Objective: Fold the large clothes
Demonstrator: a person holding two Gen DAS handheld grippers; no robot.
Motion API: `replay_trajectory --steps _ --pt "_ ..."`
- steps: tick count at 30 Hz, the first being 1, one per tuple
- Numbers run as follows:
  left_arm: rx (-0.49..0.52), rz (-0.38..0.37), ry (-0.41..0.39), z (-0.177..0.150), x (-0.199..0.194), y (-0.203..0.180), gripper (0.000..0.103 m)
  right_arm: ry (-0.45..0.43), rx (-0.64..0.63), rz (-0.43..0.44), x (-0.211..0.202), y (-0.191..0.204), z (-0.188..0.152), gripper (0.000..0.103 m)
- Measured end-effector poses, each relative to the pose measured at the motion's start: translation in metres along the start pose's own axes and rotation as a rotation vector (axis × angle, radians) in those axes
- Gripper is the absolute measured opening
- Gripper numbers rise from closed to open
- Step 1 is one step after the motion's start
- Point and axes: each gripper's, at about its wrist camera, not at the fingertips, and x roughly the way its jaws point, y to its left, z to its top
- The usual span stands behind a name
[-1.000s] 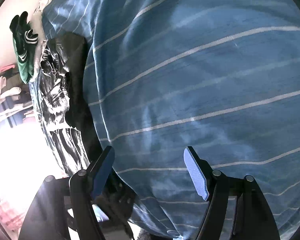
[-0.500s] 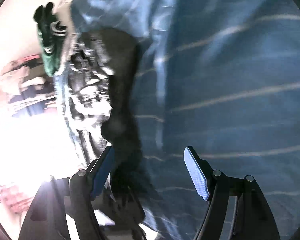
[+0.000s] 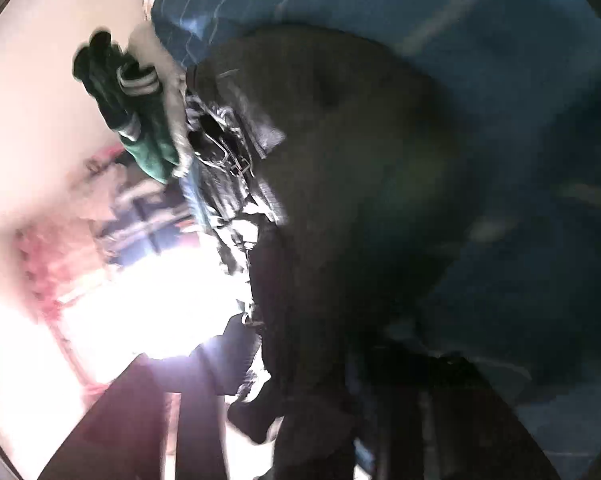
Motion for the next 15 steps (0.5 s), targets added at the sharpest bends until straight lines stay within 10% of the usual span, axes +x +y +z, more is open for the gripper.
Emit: replay_trajectory --steps 15 --pt "-0.225 -0.342 0.048 0.016 0.018 0.155 0.014 -0.034 -0.362 -0.227 0.065 0.215 -0.065 0.020"
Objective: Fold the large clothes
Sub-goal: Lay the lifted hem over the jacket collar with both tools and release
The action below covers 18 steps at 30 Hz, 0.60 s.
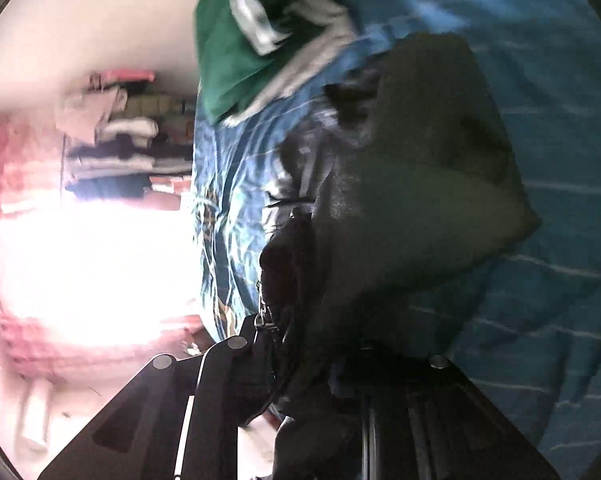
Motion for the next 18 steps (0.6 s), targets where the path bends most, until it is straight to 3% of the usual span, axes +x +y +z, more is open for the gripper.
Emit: replay_trajectory --steps 6,10,12,13,15,17,18 --pt "-0.065 -0.116 0.058 0.022 0.044 0.086 0.014 0.061 -0.086 -0.163 0.092 0.087 0.013 0.020" --pt "-0.210 -0.263 0.134 0.026 0.088 0.146 0.017 0.117 -0.099 -0.291 0.175 0.116 0.022 0.020" --pt "-0.277 -0.312 0.167 0.025 0.109 0.173 0.028 0.161 -0.109 -0.371 0.217 0.122 0.024 0.032" --pt "-0.307 -0.323 0.175 0.023 0.118 0.186 0.031 0.181 -0.103 -0.377 0.230 0.123 0.023 0.035" --pt "-0.345 -0.308 0.180 0.021 0.128 0.209 0.060 0.220 -0.084 -0.364 0.255 0.127 0.023 0.046" --pt "-0.355 -0.277 0.152 0.021 0.128 0.227 0.076 0.251 -0.076 -0.238 0.262 0.133 0.021 0.047" --pt "-0.360 -0.264 0.136 0.021 0.127 0.235 0.076 0.278 -0.067 -0.138 0.264 0.138 0.021 0.047"
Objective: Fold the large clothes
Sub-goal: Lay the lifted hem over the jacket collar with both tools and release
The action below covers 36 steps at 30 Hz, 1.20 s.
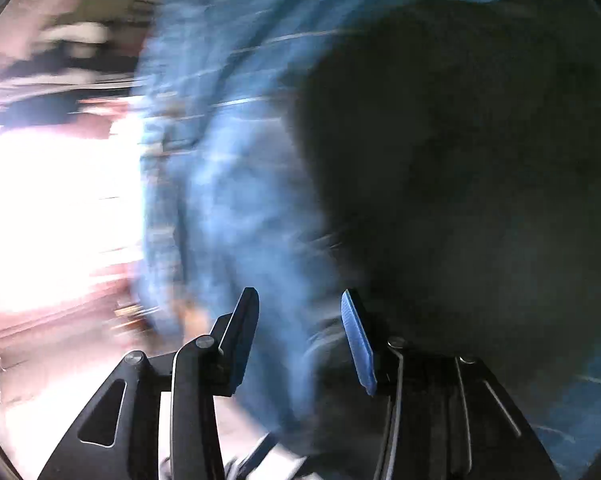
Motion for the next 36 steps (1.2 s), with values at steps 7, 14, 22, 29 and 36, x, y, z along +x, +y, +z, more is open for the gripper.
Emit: replay_trajectory --steps 7,14,22,29,36 --pt "0.061 0.093 -0.005 0.002 0.027 -0.013 0.076 -0.144 -0.010 -0.126 -0.081 -0.028 -0.019 0.053" --pt "0.140 0.252 0.055 -0.001 0.092 -0.019 0.086 -0.230 0.099 -0.290 -0.148 -0.154 -0.009 0.072" --pt "0.080 0.225 0.085 0.005 0.080 0.000 0.087 -0.172 0.133 0.123 -0.093 -0.238 0.056 0.068" --pt "0.066 0.286 0.042 0.028 0.045 0.019 0.087 -0.351 0.321 0.282 -0.129 -0.256 -0.007 0.019" --pt "0.063 0.296 -0.037 0.043 -0.014 0.034 0.087 -0.528 0.699 0.253 -0.218 -0.319 -0.200 0.019"
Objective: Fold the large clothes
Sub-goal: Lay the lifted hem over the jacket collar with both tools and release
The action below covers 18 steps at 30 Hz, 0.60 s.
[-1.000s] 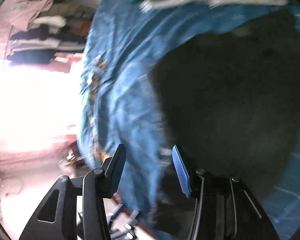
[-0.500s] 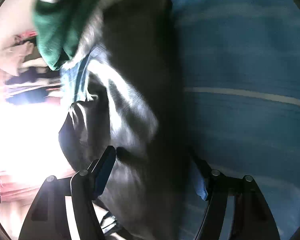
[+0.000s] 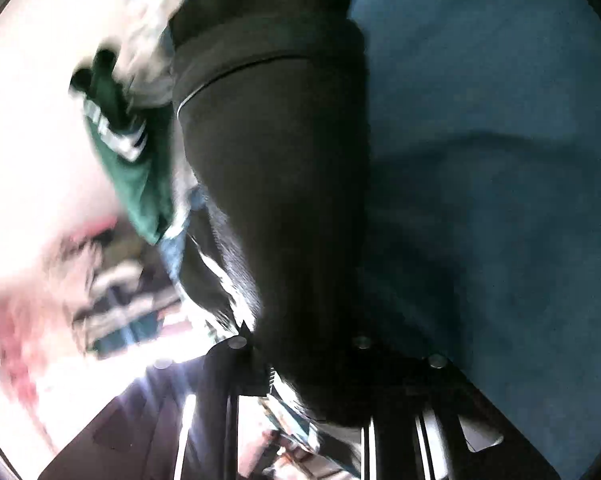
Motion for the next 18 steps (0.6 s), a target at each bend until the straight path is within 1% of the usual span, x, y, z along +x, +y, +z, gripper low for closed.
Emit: replay_trajectory --steps 1,2,3,4,5,6,8,11,12,14,15,16,17,18 --pt "0.002 -0.004 -0.013 0.000 -0.009 0.003 0.087 -0.029 0.015 -0.058 -0.024 -0.021 -0.011 0.019" --pt "0.003 -0.010 -0.020 -0.001 -0.016 0.002 0.087 -0.039 0.033 -0.097 -0.038 -0.038 -0.017 0.025" --pt "0.004 -0.012 -0.026 -0.005 -0.018 -0.004 0.087 -0.040 0.061 -0.141 -0.049 -0.057 -0.022 0.035" --pt "0.007 -0.014 -0.030 -0.007 -0.022 -0.007 0.087 -0.036 0.073 -0.194 -0.055 -0.070 -0.026 0.039" --pt "0.011 -0.012 -0.024 -0.012 -0.024 -0.009 0.088 -0.023 0.058 -0.294 -0.061 -0.085 -0.026 0.049" --pt "0.012 -0.013 -0.012 -0.018 -0.027 -0.018 0.089 -0.010 0.036 -0.355 -0.067 -0.090 -0.024 0.056" --pt "0.014 -0.032 0.014 -0.026 -0.023 -0.035 0.090 0.043 -0.063 -0.481 -0.072 -0.088 -0.029 0.064" --pt "0.054 -0.059 0.040 -0.050 -0.022 -0.065 0.090 0.061 -0.290 -0.652 -0.090 -0.048 -0.052 0.066" --pt "0.074 -0.072 0.052 -0.057 -0.020 -0.075 0.091 0.067 -0.357 -0.681 -0.093 -0.036 -0.059 0.066" --pt "0.100 -0.096 0.083 -0.069 -0.020 -0.095 0.091 0.109 -0.455 -0.693 -0.093 -0.016 -0.069 0.066" --pt "0.107 -0.113 0.095 -0.075 -0.019 -0.104 0.091 0.137 -0.512 -0.670 -0.086 -0.004 -0.074 0.064" --pt "0.115 -0.124 0.104 -0.079 -0.016 -0.115 0.091 0.168 -0.596 -0.646 -0.074 0.013 -0.080 0.060" --pt "0.123 -0.127 0.106 -0.081 -0.014 -0.124 0.091 0.183 -0.649 -0.648 -0.061 0.027 -0.082 0.047" --pt "0.131 -0.130 0.101 -0.083 -0.013 -0.132 0.091 0.201 -0.707 -0.651 -0.043 0.041 -0.084 0.040"
